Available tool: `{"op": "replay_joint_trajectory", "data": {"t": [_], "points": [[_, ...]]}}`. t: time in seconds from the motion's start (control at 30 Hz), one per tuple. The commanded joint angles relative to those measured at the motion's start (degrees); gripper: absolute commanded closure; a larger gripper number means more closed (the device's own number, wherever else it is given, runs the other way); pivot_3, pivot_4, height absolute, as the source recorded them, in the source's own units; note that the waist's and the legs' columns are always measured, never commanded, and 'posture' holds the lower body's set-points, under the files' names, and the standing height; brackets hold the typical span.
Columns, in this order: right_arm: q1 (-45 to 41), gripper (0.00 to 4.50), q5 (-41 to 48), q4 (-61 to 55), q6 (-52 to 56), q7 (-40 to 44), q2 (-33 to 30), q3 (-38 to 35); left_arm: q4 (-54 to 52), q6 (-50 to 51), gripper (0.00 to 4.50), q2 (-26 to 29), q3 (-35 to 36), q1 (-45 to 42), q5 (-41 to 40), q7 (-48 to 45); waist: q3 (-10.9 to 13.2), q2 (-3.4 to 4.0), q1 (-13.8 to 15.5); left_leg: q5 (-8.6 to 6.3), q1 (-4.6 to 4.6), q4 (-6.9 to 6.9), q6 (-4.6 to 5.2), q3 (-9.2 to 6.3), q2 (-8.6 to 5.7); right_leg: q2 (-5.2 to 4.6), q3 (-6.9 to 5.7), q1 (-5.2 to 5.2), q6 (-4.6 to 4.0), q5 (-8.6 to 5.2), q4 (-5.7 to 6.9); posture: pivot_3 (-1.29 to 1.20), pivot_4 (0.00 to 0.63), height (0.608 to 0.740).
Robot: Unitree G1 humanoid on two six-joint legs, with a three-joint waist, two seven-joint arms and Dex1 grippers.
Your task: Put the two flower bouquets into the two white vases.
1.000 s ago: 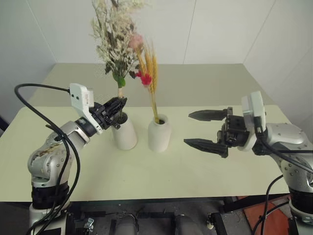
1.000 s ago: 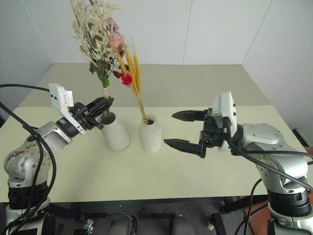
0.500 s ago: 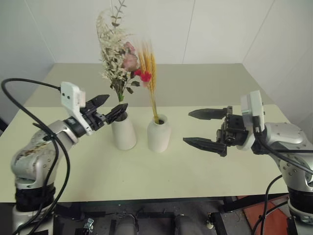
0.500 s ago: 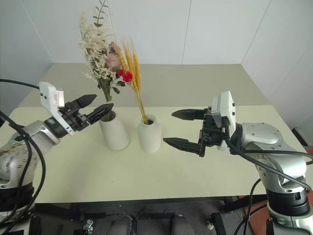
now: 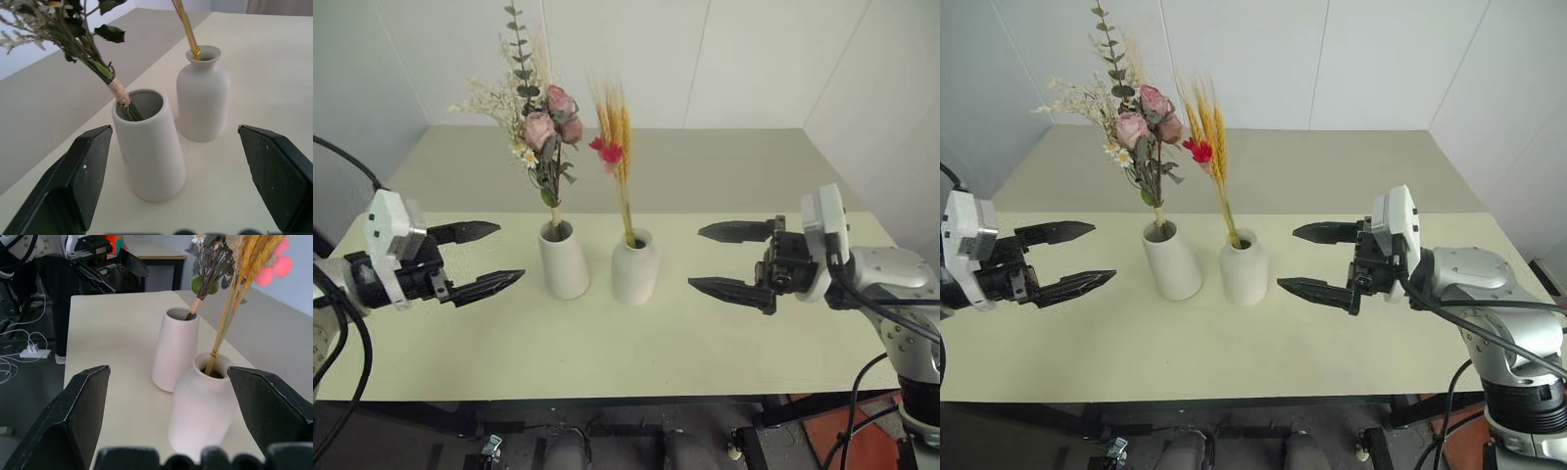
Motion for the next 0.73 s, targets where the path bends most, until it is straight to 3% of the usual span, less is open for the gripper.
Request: {"op": "replay_joint_trajectory", "data": {"t": [0.03,0.73], "points": [[-0.04,0.00,0.72,-0.01,-0.76,1.04,-1.98,-3.39,0.44,-2.87,0.02,1.69,0.81,-0.17,-0.02,-4.91,0.00,0.00,-0.02,0.00,0.00,-0.01,0.00,0.00,0.00,0.00,0.00,-0.01,0.00,0.00,0.00,0.00,0.150,0.740],[3.98,0.00,1.38,1.43,0.28,0.10,-4.09,-5.97,-0.03,-0.77,0.02,1.20,2.30,-1.88,-0.89,-4.61,0.00,0.00,-0.11,0.00,-0.01,-0.01,0.00,0.02,0.02,0.01,0.02,-0.02,0.26,-0.11,0.02,0.00,0.150,0.740]]}}
